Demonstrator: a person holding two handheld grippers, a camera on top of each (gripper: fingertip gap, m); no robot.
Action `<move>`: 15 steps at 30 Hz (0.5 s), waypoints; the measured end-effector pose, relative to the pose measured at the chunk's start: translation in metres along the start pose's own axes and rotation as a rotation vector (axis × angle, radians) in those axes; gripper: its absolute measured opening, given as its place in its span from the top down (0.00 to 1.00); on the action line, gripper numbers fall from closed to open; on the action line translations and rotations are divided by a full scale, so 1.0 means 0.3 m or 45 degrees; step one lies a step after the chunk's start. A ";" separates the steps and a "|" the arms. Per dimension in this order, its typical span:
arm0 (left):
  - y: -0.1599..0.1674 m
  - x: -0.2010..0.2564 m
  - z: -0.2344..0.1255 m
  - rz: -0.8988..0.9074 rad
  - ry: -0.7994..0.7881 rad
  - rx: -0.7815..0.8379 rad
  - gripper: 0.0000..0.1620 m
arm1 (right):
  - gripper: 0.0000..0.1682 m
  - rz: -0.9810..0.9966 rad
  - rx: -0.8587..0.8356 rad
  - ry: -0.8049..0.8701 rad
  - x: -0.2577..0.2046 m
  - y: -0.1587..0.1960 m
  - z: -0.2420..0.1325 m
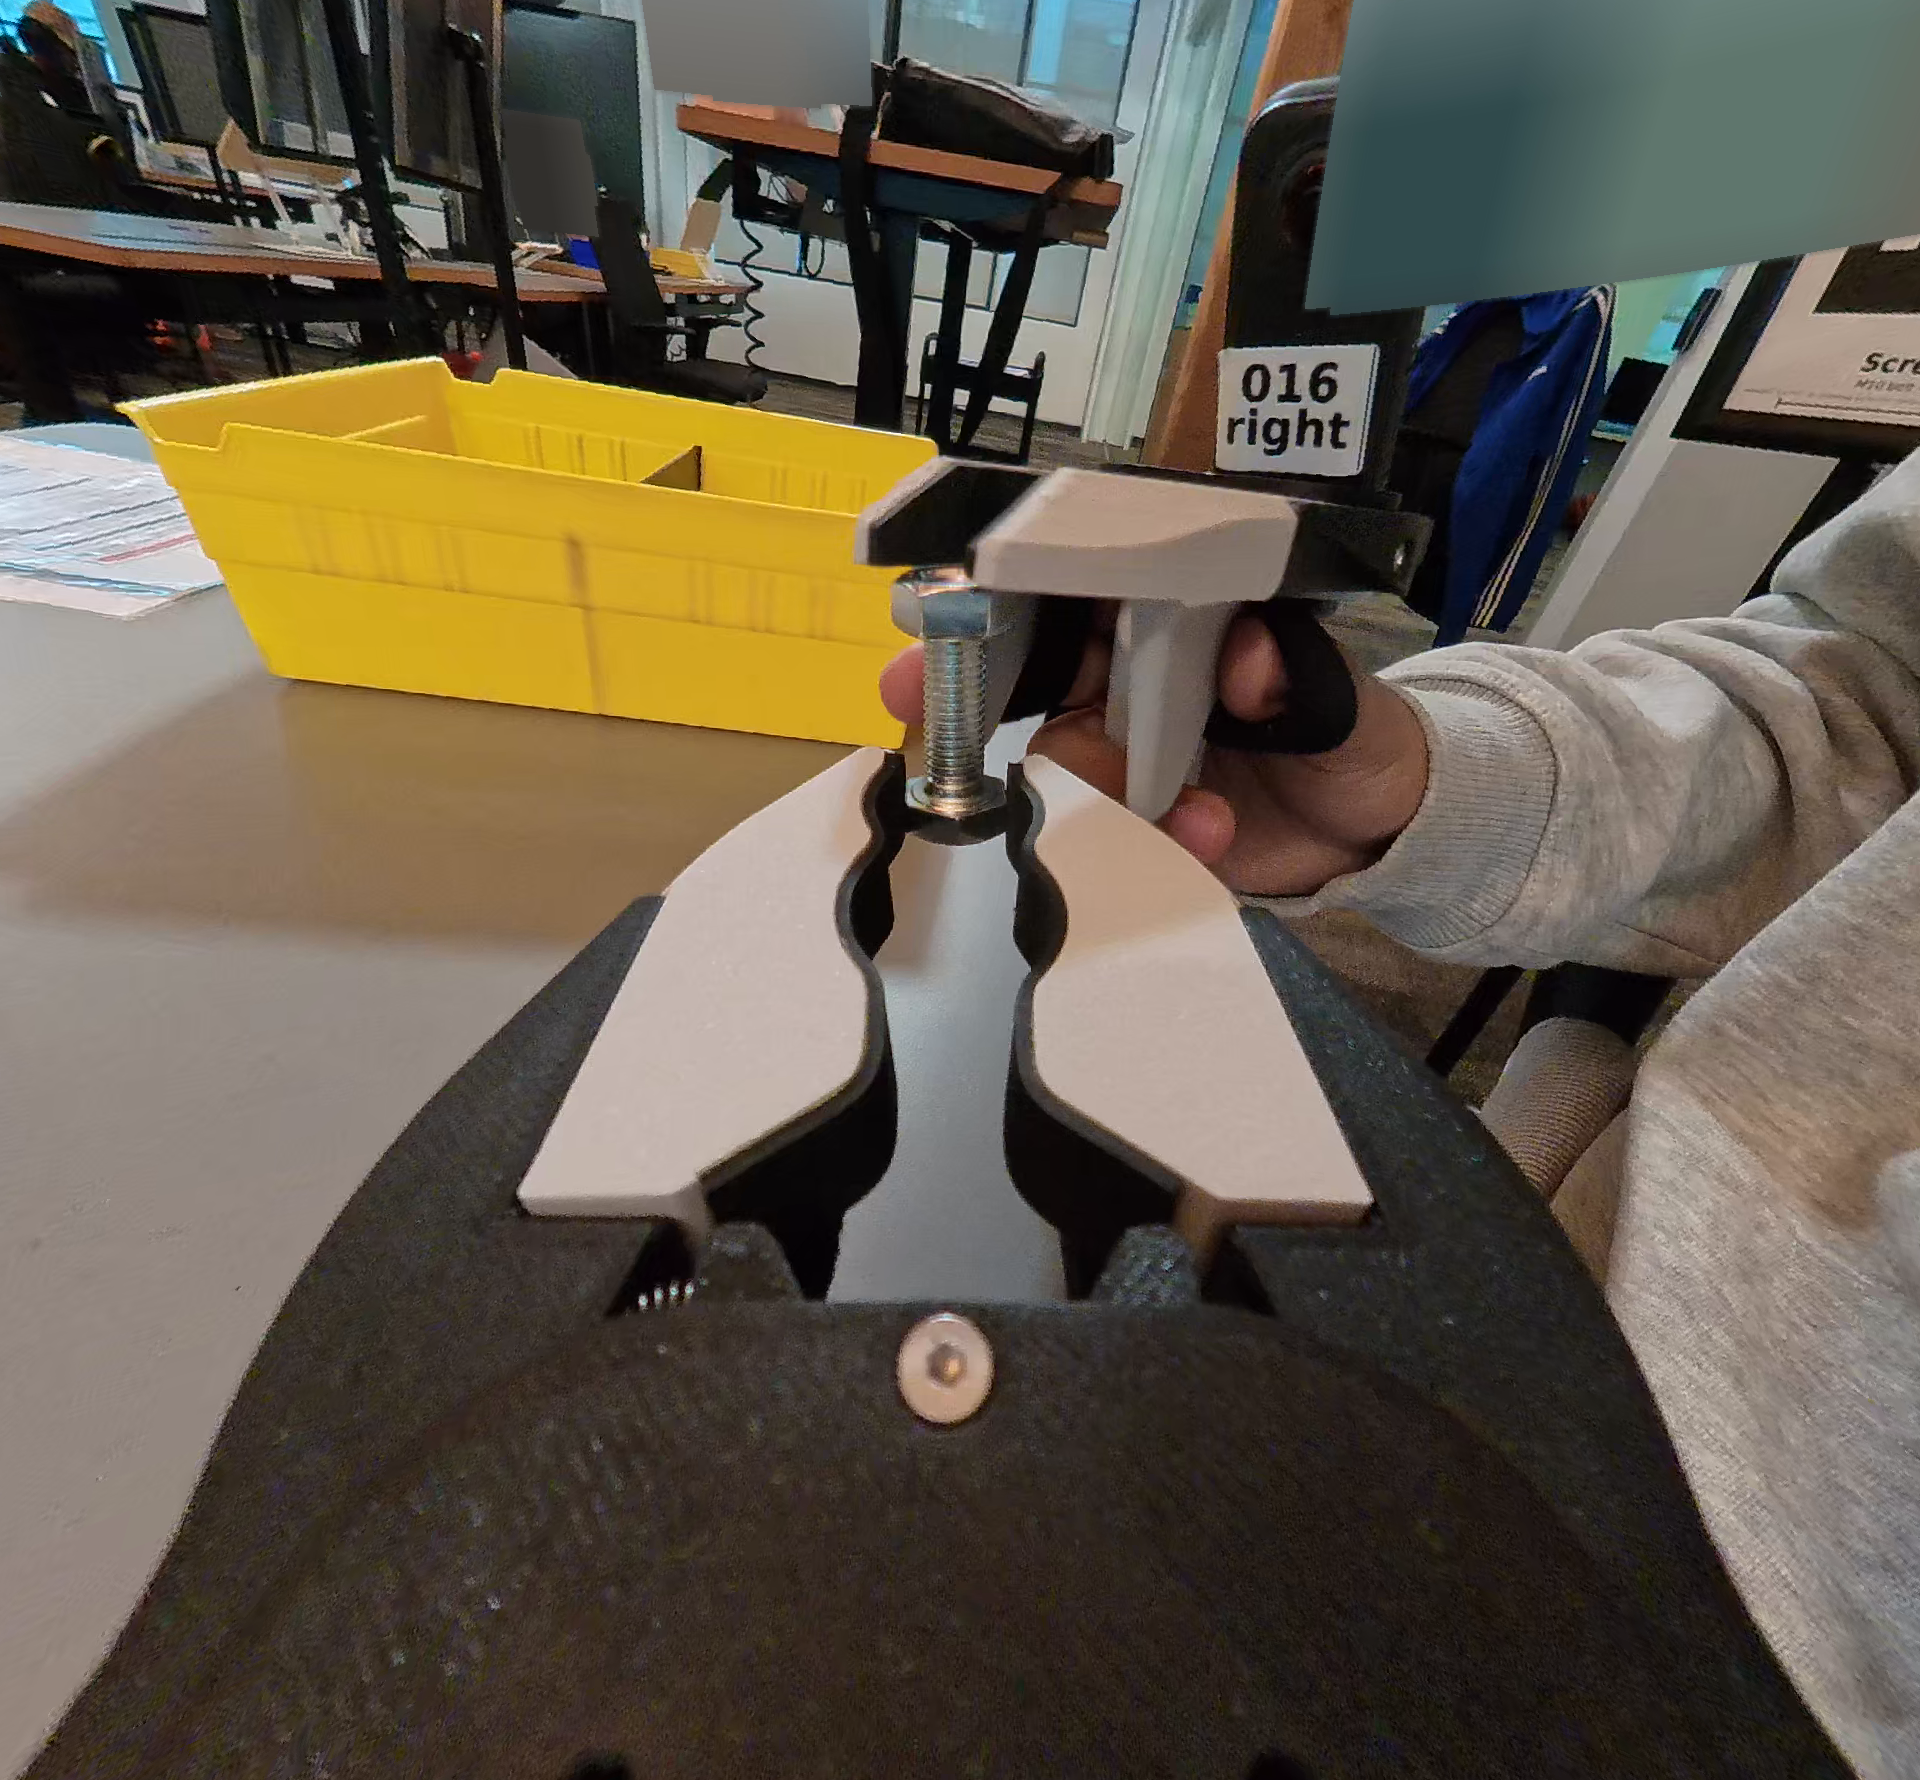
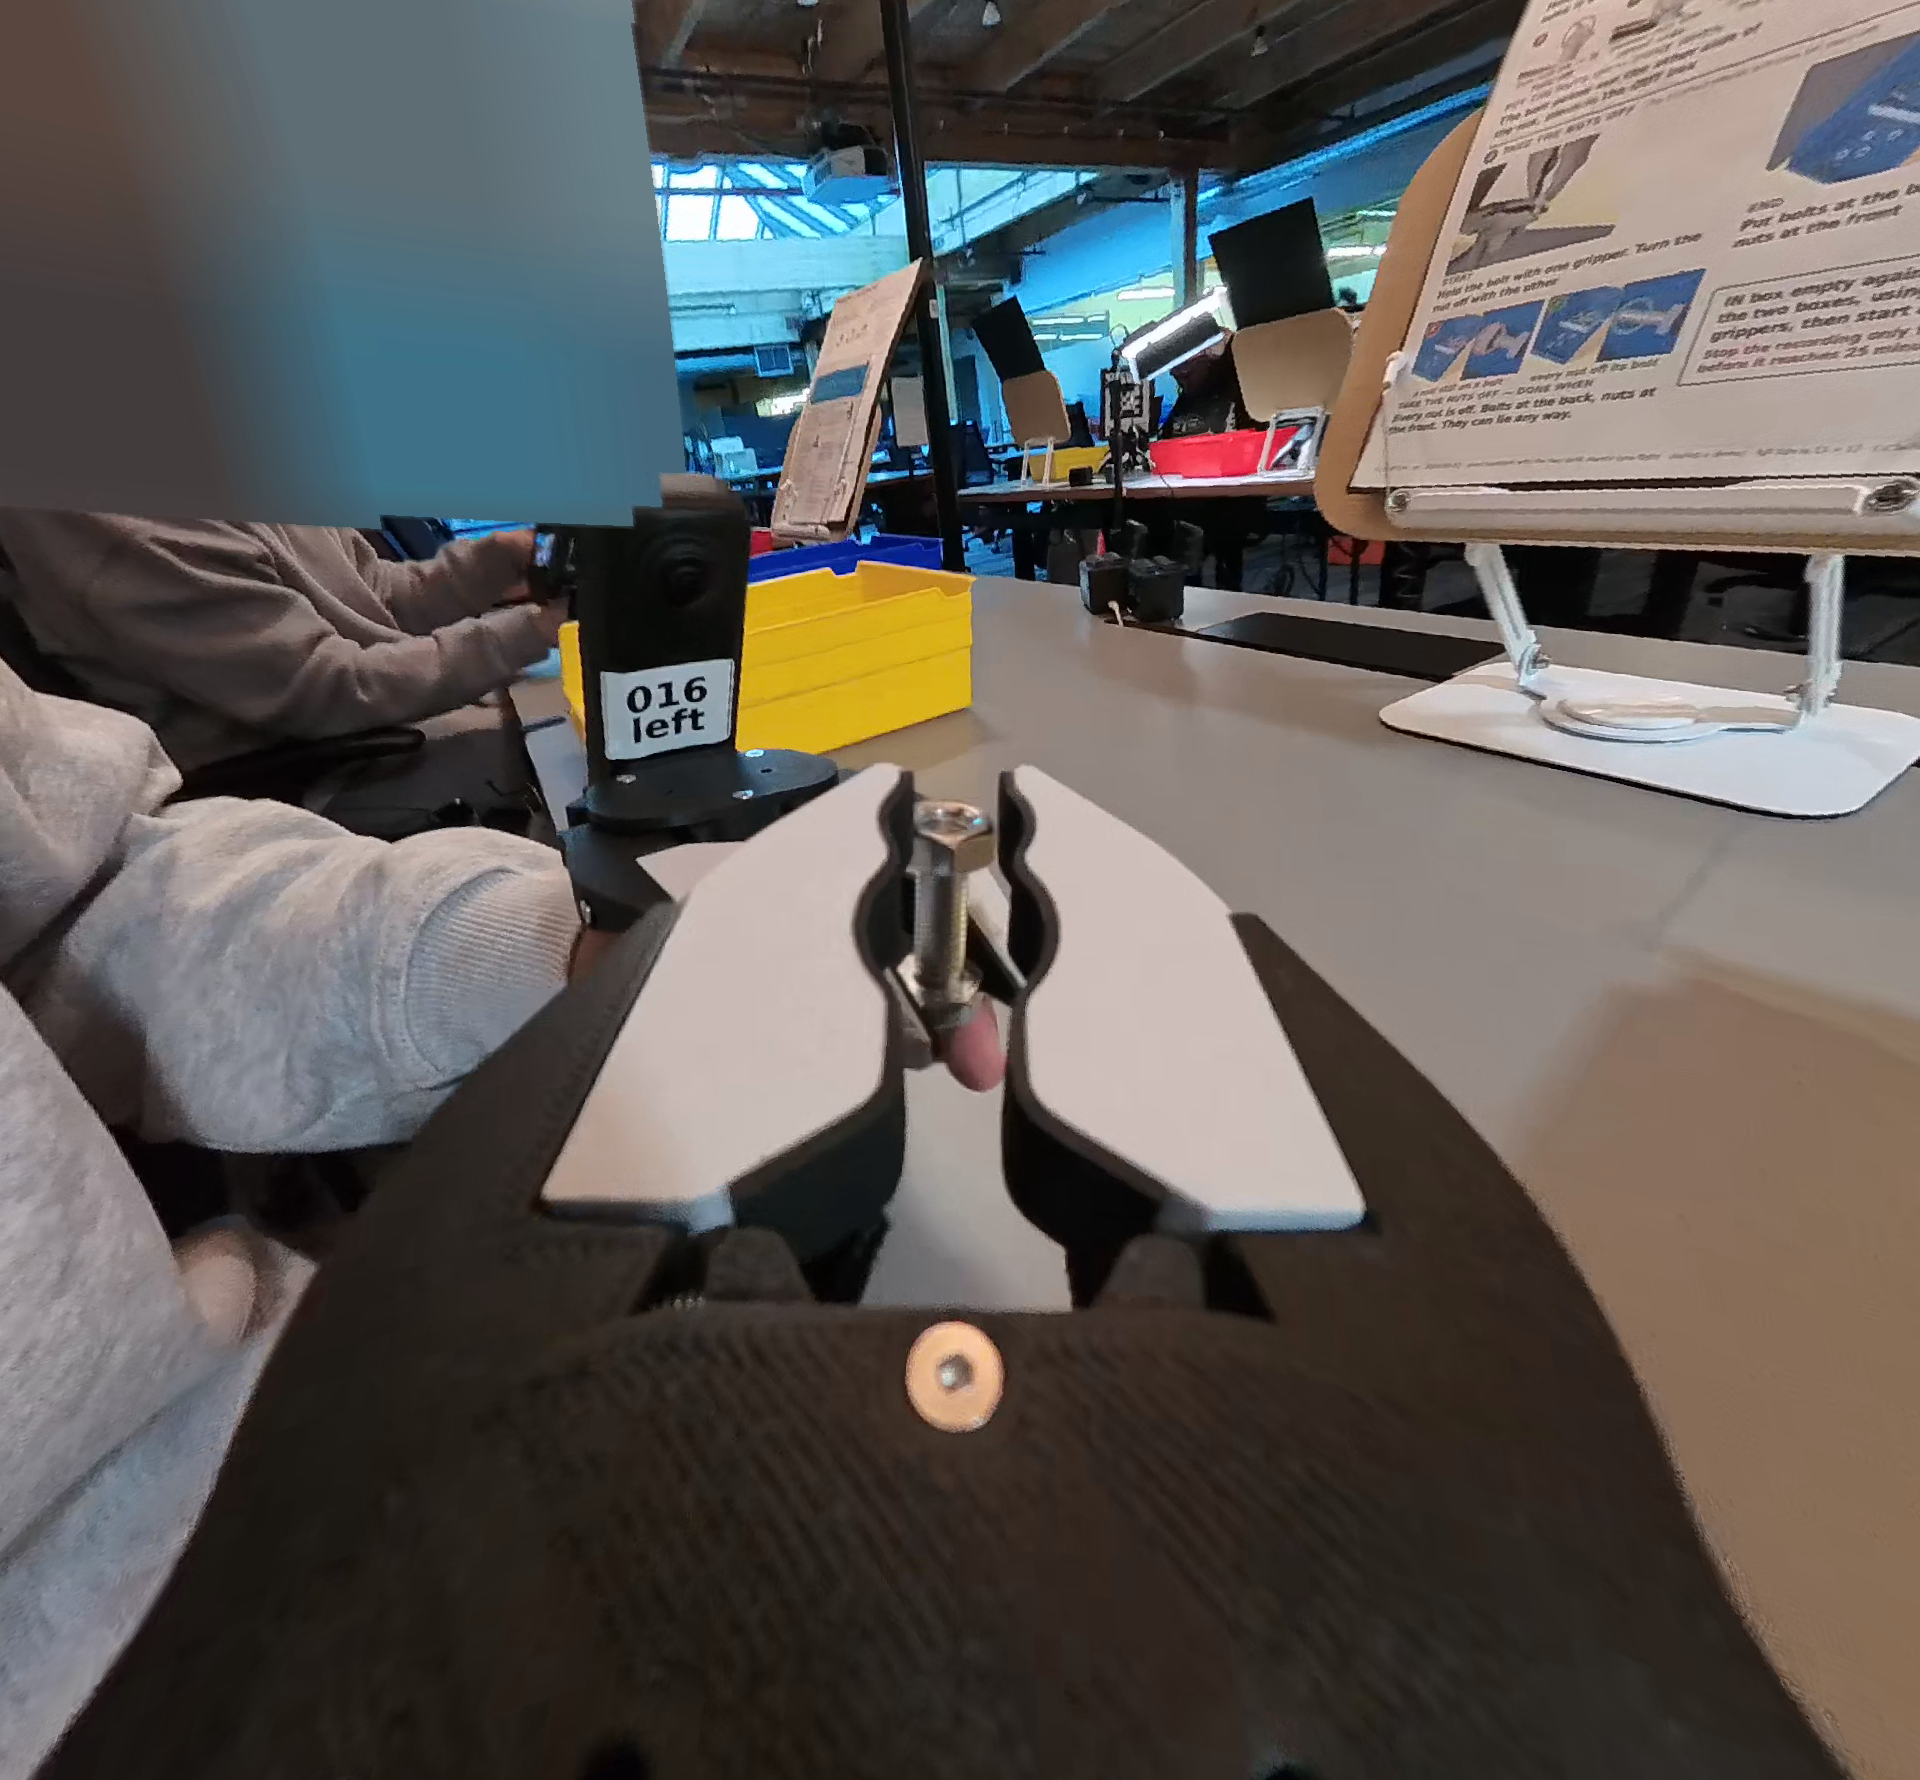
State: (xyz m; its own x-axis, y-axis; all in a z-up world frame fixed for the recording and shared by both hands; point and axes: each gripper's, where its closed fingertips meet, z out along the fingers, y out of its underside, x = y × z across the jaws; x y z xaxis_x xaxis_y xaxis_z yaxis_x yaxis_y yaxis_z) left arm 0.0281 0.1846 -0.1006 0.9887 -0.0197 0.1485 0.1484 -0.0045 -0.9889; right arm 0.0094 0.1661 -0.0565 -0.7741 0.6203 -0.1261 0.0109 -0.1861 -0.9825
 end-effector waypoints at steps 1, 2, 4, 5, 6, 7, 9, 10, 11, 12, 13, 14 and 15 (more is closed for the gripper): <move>-0.001 -0.001 -0.001 -0.004 0.001 0.004 0.88 | 0.91 0.016 0.012 0.013 0.009 -0.004 -0.004; -0.002 -0.002 -0.002 -0.009 0.000 0.007 0.88 | 0.90 0.029 0.021 0.021 0.017 -0.008 -0.008; -0.004 -0.006 -0.004 -0.020 -0.002 0.013 0.88 | 0.85 0.053 0.034 0.014 0.023 -0.013 -0.012; -0.004 -0.007 -0.005 -0.024 -0.003 0.015 0.88 | 0.82 0.067 0.039 0.007 0.023 -0.014 -0.012; -0.005 -0.008 -0.005 -0.027 -0.003 0.017 0.88 | 0.80 0.082 0.038 0.002 0.022 -0.013 -0.011; -0.005 -0.009 -0.005 -0.028 -0.004 0.018 0.88 | 0.79 0.088 0.032 -0.003 0.020 -0.009 -0.008; -0.006 -0.008 -0.006 -0.028 -0.003 0.019 0.88 | 0.79 0.072 0.012 0.007 0.020 -0.001 -0.005; -0.006 -0.008 -0.006 -0.027 -0.003 0.020 0.88 | 0.80 0.058 0.002 0.018 0.023 0.002 -0.004; -0.008 -0.010 -0.008 -0.022 -0.009 0.027 0.88 | 0.81 0.052 -0.003 0.026 0.027 0.004 -0.005; -0.012 -0.016 -0.010 -0.009 -0.024 0.037 0.88 | 0.81 0.056 0.003 0.033 0.031 0.001 -0.007; -0.014 -0.021 -0.013 0.002 -0.035 0.042 0.88 | 0.81 0.065 0.012 0.043 0.036 -0.002 -0.011; -0.015 -0.027 -0.017 0.002 -0.040 0.044 0.88 | 0.82 0.072 0.014 0.057 0.044 -0.003 -0.014; -0.016 -0.031 -0.019 -0.004 -0.042 0.046 0.88 | 0.83 0.075 0.009 0.071 0.052 -0.001 -0.016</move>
State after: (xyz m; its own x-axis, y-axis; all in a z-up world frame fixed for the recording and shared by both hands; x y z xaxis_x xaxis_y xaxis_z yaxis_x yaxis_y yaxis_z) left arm 0.0182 0.1791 -0.0971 0.9883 0.0131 0.1517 0.1512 0.0313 -0.9880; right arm 0.0003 0.1796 -0.0589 -0.7356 0.6499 -0.1912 0.0506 -0.2288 -0.9722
